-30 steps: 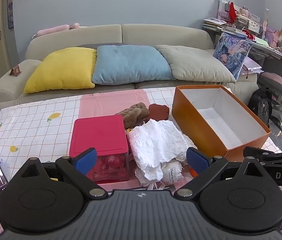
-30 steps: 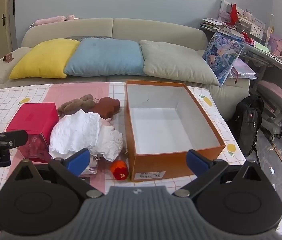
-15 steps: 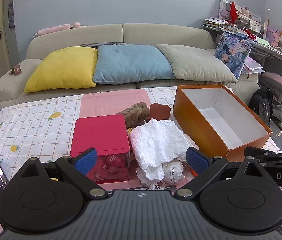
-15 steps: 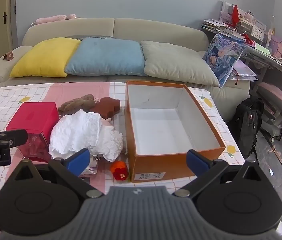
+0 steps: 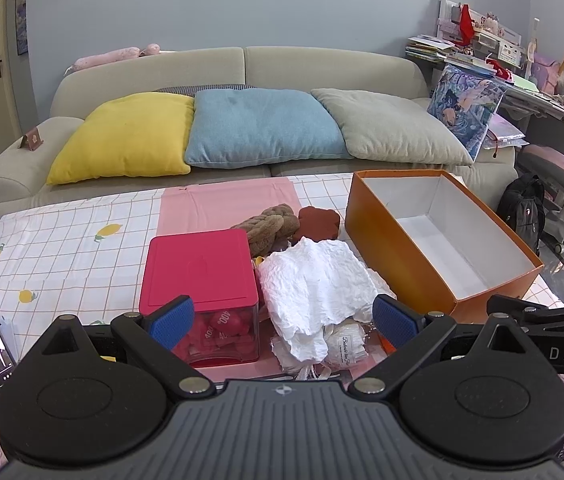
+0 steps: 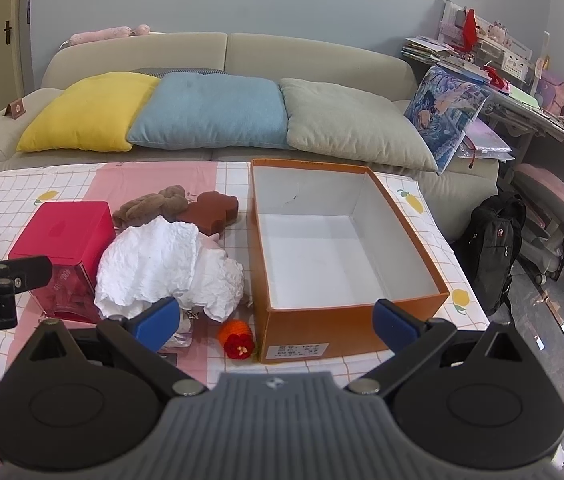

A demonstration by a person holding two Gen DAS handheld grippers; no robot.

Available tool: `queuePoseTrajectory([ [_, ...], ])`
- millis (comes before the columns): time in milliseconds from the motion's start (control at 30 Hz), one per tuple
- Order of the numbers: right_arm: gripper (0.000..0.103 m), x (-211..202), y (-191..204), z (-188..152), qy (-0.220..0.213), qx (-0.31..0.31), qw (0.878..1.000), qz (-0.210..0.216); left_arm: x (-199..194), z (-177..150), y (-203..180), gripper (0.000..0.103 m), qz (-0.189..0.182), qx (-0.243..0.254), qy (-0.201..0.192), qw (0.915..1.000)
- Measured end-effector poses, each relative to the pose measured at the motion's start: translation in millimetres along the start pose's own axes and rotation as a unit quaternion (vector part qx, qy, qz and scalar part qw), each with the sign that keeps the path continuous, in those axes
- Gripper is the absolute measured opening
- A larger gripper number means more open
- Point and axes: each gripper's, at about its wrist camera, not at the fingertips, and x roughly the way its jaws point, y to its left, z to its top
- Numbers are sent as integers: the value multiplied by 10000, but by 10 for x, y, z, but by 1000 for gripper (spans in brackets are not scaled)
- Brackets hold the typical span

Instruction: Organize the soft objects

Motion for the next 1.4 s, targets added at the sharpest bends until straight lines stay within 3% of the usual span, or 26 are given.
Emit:
queuePoseTrajectory([
  [1400,100,39,-8,-27,82,-42,10000,-20,12,-15,-32,103,-19,-13,20,10000],
])
